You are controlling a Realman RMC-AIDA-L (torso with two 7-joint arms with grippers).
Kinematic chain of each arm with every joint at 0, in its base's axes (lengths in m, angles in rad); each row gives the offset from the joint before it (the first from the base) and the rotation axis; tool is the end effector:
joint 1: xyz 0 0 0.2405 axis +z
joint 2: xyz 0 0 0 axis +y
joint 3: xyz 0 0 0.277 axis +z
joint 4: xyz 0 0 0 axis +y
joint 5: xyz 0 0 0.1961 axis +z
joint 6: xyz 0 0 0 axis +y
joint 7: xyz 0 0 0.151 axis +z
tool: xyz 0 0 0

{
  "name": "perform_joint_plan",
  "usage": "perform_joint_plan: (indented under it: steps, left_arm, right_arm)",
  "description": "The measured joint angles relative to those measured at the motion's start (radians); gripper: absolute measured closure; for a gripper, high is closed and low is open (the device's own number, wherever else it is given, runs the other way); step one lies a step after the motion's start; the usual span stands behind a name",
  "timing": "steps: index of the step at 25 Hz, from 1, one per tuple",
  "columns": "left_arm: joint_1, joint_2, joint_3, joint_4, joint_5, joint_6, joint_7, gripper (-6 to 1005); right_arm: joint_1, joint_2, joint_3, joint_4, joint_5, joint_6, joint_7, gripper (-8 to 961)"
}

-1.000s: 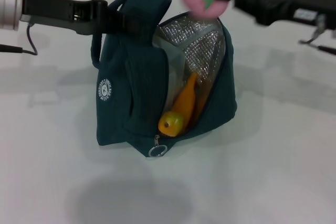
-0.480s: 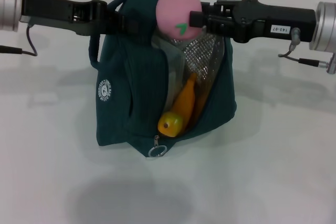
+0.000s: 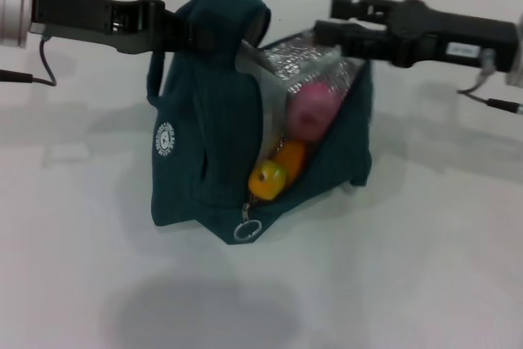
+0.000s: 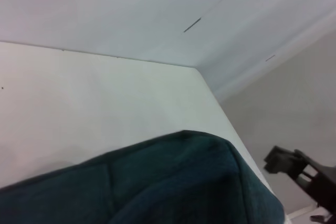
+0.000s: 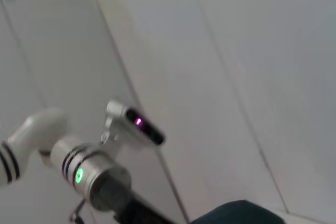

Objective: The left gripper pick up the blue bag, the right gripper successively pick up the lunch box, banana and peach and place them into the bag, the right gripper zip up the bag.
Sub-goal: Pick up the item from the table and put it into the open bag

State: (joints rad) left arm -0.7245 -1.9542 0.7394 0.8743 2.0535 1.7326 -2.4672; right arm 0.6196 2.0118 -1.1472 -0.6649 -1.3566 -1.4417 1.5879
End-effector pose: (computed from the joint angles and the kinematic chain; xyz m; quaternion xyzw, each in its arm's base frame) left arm -0.1952 0.3817 0.0532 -0.8397 -0.5075 -0.1934 0.0040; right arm 0.1720 0.3735 -0.0036 -0.8957 0.2133 0.3830 0.0747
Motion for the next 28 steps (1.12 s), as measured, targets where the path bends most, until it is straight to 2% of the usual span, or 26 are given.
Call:
perform_joint_plan:
  steps: [4, 9, 12, 17, 25, 28]
  left_arm:
    - [0.001, 0.001, 0.0, 0.0, -0.001, -0.001, 0.0, 961]
    - [0.001, -0.002, 0.0, 0.0, -0.001, -0.002, 0.008, 961]
    - [0.001, -0.004, 0.0, 0.0, -0.001, -0.002, 0.009, 961]
    - [-0.001, -0.01, 0.003, 0.0, -0.001, -0.003, 0.008, 961]
    - [-0.008, -0.014, 0.005, 0.0, 0.005, -0.002, 0.008, 960]
    - [-0.008, -0.014, 0.006, 0.0, 0.005, -0.002, 0.009, 960]
  right_arm:
    - [-0.066, -0.001, 0.071, -0.029, 0.001, -0.055, 0.102, 217]
    - [-0.157, -0.008, 0.149, 0.019, 0.001, -0.114, 0.282, 198]
    - [-0.182, -0.002, 0.183, 0.131, 0.008, -0.144, 0.318, 203]
    - [-0.132, 0.001, 0.172, 0.32, 0.007, -0.11, 0.315, 213]
    - [-0.026, 0.011, 0.032, 0.363, 0.0, 0.042, 0.317, 228]
    - [-0.011, 0.015, 0.001, 0.363, 0.007, 0.066, 0.299, 234]
